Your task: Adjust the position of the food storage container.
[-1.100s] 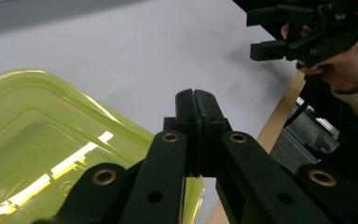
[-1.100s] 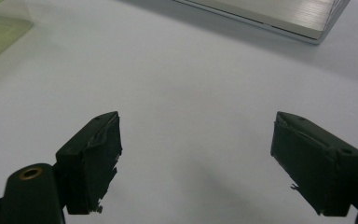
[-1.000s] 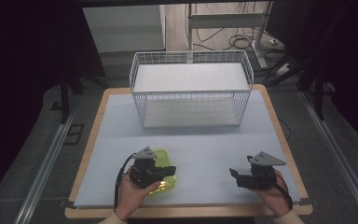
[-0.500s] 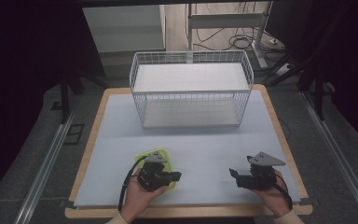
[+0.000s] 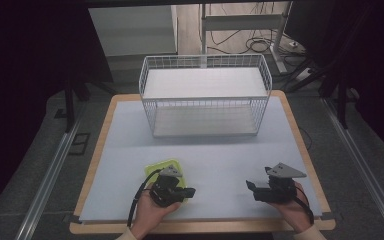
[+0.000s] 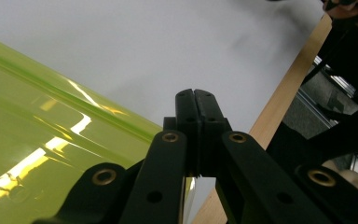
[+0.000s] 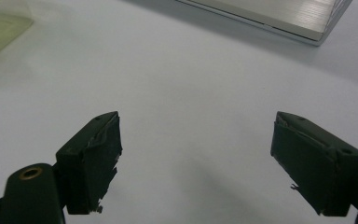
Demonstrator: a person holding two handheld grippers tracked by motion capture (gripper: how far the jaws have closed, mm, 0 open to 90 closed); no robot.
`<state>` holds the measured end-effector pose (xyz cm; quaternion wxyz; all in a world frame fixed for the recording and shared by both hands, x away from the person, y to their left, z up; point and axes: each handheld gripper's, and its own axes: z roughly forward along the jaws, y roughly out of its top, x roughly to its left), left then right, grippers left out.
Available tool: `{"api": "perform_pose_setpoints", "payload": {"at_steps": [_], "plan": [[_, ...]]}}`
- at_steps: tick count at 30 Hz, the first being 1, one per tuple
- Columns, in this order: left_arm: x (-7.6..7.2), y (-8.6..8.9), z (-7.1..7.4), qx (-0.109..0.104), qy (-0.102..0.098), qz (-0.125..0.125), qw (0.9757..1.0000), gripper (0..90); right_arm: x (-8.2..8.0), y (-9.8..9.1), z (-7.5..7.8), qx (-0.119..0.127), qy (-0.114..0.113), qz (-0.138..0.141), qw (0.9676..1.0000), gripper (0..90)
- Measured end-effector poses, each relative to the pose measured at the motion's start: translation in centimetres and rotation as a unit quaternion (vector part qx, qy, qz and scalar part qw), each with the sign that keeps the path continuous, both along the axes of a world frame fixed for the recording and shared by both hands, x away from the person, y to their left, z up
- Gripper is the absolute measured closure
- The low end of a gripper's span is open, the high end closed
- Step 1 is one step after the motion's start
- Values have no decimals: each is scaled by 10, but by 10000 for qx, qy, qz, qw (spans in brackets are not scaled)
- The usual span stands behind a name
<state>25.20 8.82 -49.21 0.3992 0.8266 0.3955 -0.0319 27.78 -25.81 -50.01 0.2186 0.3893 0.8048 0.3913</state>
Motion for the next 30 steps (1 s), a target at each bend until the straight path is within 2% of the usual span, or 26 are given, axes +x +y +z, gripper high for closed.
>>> {"api": "perform_pose_setpoints", "payload": {"at_steps": [12,16,30], "plan": [[-1,2,1,20,54,-80,10000,900,0,-1,1,9,-18,-4,10000,165],[-1,3,1,2,63,-30,10000,900,0,0,1,1,-19,-7,10000,164],[2,-6,2,250,-79,-24,9997,900,-1,0,1,-2,-26,-9,10000,165]]}}
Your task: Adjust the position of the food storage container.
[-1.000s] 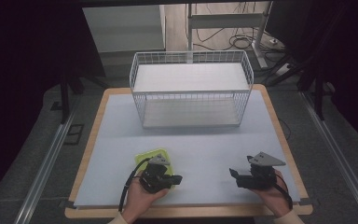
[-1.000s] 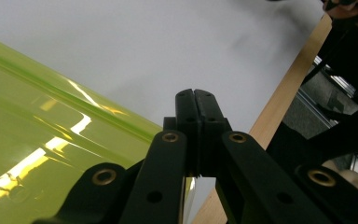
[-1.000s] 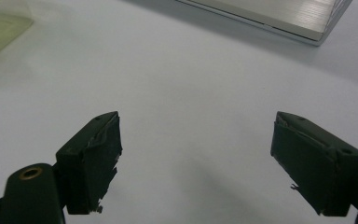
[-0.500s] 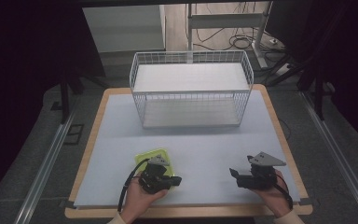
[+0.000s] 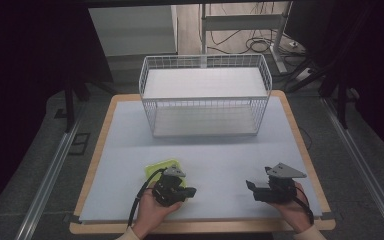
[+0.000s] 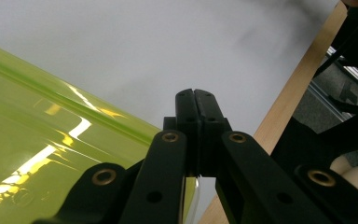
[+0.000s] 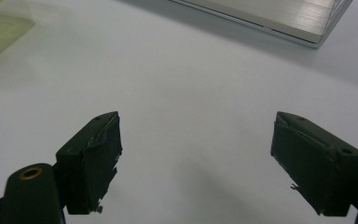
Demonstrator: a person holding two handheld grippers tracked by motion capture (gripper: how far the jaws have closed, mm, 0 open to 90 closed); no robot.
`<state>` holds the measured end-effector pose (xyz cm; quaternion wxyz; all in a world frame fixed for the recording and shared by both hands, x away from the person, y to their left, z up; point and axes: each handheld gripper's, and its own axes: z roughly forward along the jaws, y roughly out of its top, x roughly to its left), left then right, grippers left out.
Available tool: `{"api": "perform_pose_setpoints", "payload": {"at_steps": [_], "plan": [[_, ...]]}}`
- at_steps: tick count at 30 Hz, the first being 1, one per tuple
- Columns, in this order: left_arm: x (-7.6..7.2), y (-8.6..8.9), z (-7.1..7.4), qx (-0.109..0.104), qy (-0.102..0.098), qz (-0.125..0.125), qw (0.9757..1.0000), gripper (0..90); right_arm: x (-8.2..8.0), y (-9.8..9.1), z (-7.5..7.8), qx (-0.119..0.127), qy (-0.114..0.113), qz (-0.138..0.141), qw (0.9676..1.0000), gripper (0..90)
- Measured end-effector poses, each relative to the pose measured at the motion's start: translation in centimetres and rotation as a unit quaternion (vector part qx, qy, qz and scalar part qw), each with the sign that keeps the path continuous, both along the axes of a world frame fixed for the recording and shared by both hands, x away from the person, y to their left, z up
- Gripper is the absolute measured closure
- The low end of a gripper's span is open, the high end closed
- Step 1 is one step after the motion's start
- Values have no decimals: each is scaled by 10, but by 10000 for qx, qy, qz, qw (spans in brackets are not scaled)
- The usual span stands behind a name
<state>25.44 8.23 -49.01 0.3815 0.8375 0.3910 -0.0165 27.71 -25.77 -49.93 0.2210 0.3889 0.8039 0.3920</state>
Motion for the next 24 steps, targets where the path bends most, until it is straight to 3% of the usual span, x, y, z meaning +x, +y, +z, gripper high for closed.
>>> {"api": "perform_pose_setpoints", "payload": {"at_steps": [9,24], "plan": [[-5,7,0,18,45,-30,10000,900,0,-1,1,28,-15,-19,10000,164],[-17,26,3,312,117,-81,9994,900,0,-2,2,42,-34,-46,10000,165]]}}
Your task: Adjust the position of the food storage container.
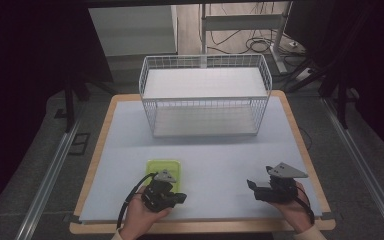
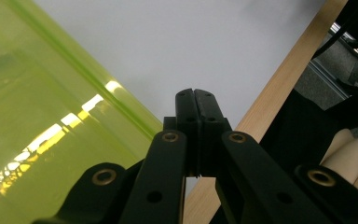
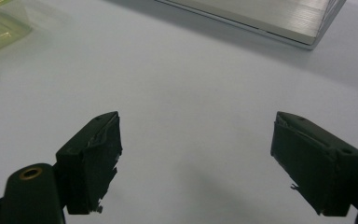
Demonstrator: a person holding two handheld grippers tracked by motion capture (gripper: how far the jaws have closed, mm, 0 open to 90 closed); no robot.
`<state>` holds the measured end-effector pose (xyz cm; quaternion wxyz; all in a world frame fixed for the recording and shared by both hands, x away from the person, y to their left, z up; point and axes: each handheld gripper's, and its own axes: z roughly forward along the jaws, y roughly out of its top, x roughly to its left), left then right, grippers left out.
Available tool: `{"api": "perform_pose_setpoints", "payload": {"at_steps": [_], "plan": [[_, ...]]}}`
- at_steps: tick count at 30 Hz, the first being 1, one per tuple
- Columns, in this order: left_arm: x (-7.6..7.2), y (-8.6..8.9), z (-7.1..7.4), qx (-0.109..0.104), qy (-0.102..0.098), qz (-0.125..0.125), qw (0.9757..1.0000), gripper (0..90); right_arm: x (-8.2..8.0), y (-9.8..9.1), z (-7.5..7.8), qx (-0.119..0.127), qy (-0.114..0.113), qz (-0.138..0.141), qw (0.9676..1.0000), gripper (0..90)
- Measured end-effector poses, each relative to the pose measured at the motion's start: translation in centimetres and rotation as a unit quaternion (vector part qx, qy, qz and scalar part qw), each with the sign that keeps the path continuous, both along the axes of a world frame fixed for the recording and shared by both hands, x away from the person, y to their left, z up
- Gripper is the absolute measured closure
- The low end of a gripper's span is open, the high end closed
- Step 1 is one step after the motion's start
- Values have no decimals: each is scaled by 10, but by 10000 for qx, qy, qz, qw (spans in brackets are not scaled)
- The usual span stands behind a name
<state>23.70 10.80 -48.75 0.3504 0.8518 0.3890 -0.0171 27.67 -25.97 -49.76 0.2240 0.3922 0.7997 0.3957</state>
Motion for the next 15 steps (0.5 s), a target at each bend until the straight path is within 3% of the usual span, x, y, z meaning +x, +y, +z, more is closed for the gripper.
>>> {"api": "perform_pose_setpoints", "payload": {"at_steps": [3,15], "plan": [[-3,5,-3,150,-6,53,9999,900,0,0,0,-1,-1,-2,10000,164],[-10,33,-7,177,25,346,9992,900,0,1,0,-3,1,-3,10000,164]]}}
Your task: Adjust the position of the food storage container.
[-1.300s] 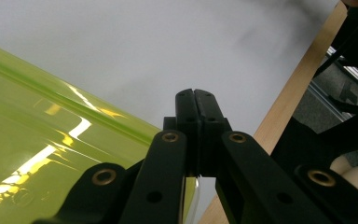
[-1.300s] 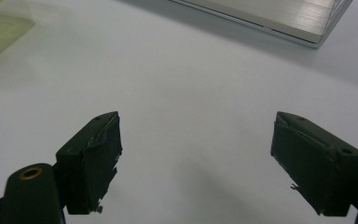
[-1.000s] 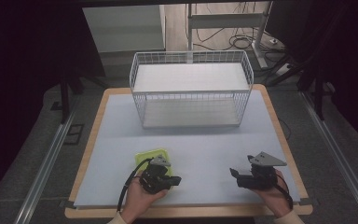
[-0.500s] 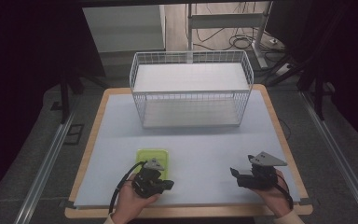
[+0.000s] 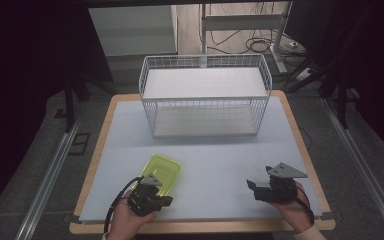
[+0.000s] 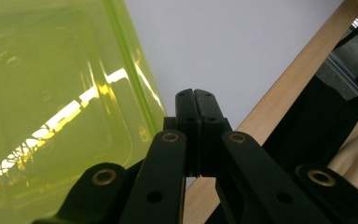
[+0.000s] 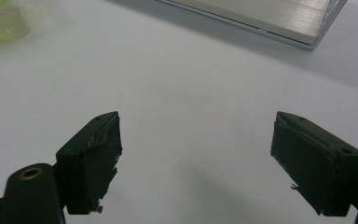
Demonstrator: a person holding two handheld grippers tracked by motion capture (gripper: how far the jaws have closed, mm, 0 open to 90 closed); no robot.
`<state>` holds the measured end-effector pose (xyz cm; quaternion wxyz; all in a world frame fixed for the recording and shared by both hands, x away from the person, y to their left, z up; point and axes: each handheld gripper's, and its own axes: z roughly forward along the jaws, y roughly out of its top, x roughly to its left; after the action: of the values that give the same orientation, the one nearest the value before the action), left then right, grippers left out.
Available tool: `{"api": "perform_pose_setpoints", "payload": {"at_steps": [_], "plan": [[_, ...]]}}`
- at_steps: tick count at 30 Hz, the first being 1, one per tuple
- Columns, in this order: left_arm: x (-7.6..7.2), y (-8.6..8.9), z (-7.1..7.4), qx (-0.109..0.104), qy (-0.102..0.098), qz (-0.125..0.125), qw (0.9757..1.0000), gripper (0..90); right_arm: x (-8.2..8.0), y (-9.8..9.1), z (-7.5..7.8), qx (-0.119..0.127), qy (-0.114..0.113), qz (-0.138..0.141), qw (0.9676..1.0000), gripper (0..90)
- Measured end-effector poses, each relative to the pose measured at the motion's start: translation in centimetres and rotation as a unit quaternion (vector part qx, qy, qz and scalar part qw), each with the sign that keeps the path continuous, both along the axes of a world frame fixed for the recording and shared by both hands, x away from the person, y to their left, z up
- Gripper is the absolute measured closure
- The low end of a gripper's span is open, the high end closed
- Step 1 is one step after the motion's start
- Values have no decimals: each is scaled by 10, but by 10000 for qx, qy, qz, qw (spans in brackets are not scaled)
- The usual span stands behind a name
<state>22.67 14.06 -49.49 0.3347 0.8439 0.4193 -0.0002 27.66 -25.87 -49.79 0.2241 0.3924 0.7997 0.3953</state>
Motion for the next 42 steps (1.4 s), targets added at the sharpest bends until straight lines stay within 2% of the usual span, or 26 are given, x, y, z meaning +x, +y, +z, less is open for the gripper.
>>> {"api": "perform_pose_setpoints", "payload": {"at_steps": [16,36,42], "plan": [[-3,32,-1,48,-2,345,9994,900,0,0,0,-5,2,-4,10000,164],[1,55,-1,77,-5,626,9980,900,0,0,0,-11,10,-14,10000,165],[1,56,-1,71,-22,668,9977,900,0,0,0,-9,11,-16,10000,164]]}}
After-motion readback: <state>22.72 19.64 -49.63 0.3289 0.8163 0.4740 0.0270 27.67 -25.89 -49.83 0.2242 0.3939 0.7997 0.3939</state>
